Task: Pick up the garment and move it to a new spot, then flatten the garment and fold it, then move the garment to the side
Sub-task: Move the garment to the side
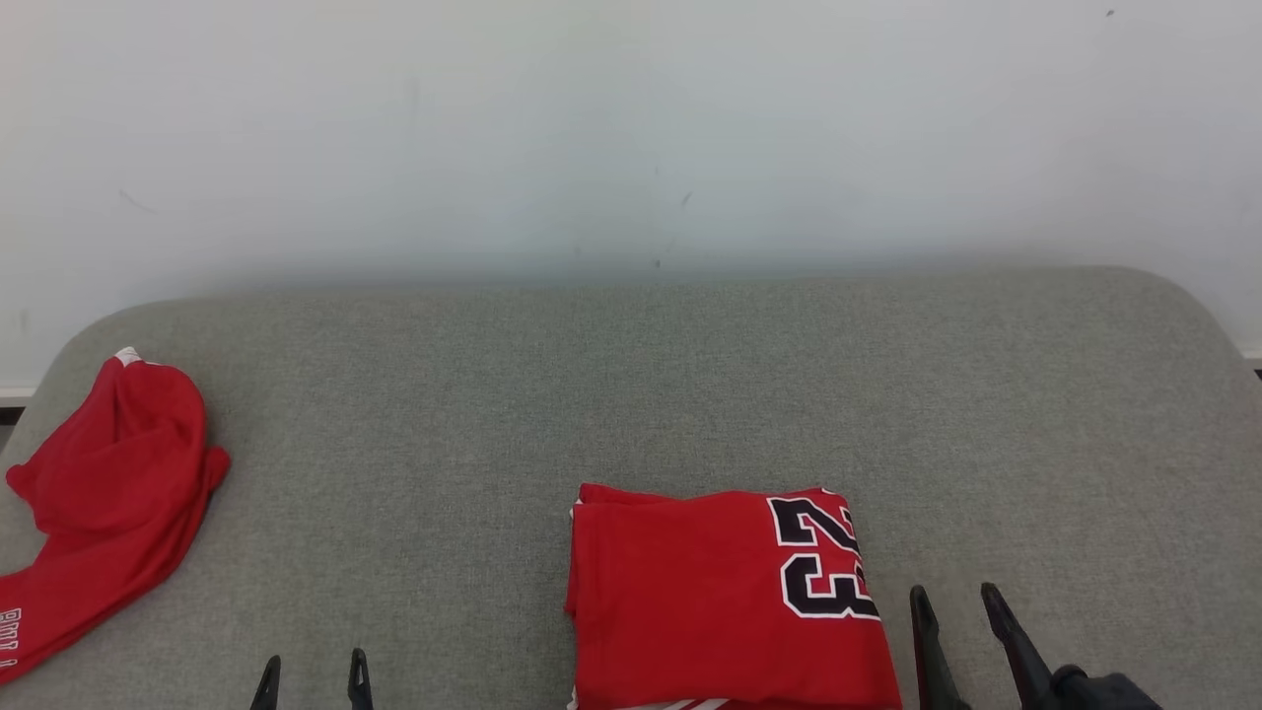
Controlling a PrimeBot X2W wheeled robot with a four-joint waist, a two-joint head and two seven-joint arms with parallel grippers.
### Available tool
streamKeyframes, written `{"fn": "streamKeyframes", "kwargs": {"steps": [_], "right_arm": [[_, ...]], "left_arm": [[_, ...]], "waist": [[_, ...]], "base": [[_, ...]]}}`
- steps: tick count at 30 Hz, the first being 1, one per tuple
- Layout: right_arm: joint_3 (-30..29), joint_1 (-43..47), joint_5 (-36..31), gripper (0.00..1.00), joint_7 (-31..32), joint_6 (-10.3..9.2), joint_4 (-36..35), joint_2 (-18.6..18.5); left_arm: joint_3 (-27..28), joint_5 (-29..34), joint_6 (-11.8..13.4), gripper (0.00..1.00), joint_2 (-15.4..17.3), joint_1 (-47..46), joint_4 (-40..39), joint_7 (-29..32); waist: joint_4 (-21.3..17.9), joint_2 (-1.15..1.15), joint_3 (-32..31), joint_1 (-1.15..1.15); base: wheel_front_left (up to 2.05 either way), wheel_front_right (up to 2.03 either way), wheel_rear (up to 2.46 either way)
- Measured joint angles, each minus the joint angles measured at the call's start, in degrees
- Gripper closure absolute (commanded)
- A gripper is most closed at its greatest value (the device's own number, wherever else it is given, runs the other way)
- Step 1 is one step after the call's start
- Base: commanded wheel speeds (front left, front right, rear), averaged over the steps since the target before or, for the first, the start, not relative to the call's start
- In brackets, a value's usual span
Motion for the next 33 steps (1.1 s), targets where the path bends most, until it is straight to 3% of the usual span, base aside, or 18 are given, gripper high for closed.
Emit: {"fn": "streamKeyframes", "kwargs": {"steps": [4,12,19,28,29,30,31,33], "right_arm": [[0.77,-3.98,0.07,0.00,0.00,0.00,2.24,-0.76],[2.86,-14.50,0.38,0.00,-0.01,0.00,15.96,-3.44],[3.52,-20.41,0.73,0.00,0.01,0.00,31.06,-3.96],[6.06,-25.13,2.14,0.00,-0.10,0.00,41.95,-3.22],[6.60,-25.77,2.74,0.12,-0.12,0.00,42.97,-3.08],[7.11,-26.37,3.54,0.63,-0.18,0.00,44.02,-2.97],[7.11,-26.37,3.54,1.00,-0.18,0.00,44.02,-2.97],[8.54,-27.55,4.95,1.00,-0.31,0.00,45.24,-2.79]], "left_arm": [[-0.22,-0.13,0.01,0.00,0.00,-0.09,0.01,0.00],[-1.11,-0.29,-0.10,0.00,0.00,-0.79,0.45,0.00],[-1.81,-0.35,-0.10,0.00,-0.01,-1.09,0.83,0.00],[-1.45,-0.74,0.00,0.00,0.00,-2.22,0.88,0.00],[-1.44,-0.73,-0.01,0.00,0.00,-2.39,0.92,0.00],[-1.44,-0.73,-0.01,0.00,0.00,-2.58,0.96,0.00],[-1.44,-0.73,-0.01,0.00,0.00,-2.58,0.96,0.00],[-1.64,-0.73,-0.04,0.00,-0.01,-3.41,0.98,0.00]], "waist": [[0.08,0.00,0.41,0.00],[1.53,0.00,1.52,0.00],[3.48,0.00,3.01,0.01],[4.30,0.00,5.30,0.01],[4.26,0.00,5.44,0.01],[4.22,0.00,5.56,0.01],[4.22,0.00,5.56,0.01],[4.25,0.00,5.79,0.01]], "base": [[0.00,0.00,0.00],[0.00,0.00,0.00],[0.00,0.00,0.00],[0.00,0.00,0.00],[0.00,0.00,0.00],[0.00,0.00,0.00],[0.00,0.00,0.00],[0.00,0.00,0.00]]}}
